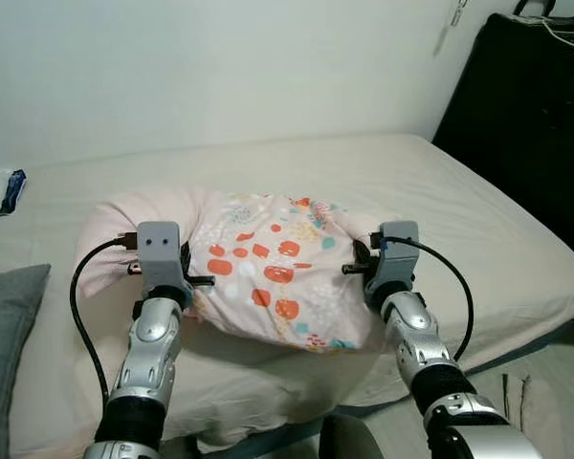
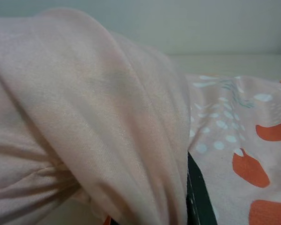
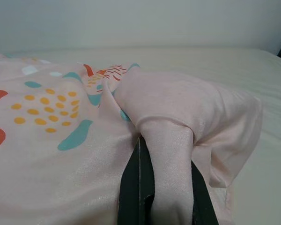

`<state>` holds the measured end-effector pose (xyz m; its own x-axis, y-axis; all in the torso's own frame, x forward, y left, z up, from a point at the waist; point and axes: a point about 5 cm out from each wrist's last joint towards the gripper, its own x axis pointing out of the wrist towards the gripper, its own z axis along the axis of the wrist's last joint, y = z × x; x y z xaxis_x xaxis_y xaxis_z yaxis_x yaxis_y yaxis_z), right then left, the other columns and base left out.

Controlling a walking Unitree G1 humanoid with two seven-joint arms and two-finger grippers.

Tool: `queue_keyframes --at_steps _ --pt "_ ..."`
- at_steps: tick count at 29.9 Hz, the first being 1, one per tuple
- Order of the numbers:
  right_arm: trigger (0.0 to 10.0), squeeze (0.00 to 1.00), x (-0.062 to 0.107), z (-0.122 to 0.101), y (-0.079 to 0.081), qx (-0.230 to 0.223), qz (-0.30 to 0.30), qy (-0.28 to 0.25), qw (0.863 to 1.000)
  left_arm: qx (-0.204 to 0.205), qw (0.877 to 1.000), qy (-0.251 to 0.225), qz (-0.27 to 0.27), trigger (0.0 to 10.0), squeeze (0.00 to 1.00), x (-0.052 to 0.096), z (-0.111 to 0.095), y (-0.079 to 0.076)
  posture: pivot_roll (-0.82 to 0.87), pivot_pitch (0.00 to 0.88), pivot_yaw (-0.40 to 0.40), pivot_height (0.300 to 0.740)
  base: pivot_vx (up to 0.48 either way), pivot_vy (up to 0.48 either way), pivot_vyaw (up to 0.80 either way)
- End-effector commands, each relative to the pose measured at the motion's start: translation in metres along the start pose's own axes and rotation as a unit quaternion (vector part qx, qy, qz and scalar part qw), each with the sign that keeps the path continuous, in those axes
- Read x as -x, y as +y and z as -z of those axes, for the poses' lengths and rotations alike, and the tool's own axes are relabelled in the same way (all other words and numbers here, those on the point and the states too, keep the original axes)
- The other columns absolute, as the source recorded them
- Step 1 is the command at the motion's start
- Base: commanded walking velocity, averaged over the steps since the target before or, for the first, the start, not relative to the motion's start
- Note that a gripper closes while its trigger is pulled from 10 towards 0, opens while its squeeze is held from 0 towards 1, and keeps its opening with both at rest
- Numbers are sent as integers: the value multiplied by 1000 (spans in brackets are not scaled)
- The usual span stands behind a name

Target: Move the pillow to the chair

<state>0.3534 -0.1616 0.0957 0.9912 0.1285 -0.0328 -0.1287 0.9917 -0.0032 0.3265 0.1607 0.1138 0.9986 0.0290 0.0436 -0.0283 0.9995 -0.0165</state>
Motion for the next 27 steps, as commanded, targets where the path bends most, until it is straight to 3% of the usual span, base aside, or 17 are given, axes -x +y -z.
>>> queue_keyframes --at_steps 1,27 --pt "10000 0 -7 -16 5 18 -19 -35 999 -4 999 -26 26 10000 0 -5 -13 -14 12 0 -125 666 0 0 0" --pt "10000 0 -7 -15 8 23 -31 -33 999 6 999 -39 32 10000 0 -3 -16 -10 14 0 -136 740 0 0 0"
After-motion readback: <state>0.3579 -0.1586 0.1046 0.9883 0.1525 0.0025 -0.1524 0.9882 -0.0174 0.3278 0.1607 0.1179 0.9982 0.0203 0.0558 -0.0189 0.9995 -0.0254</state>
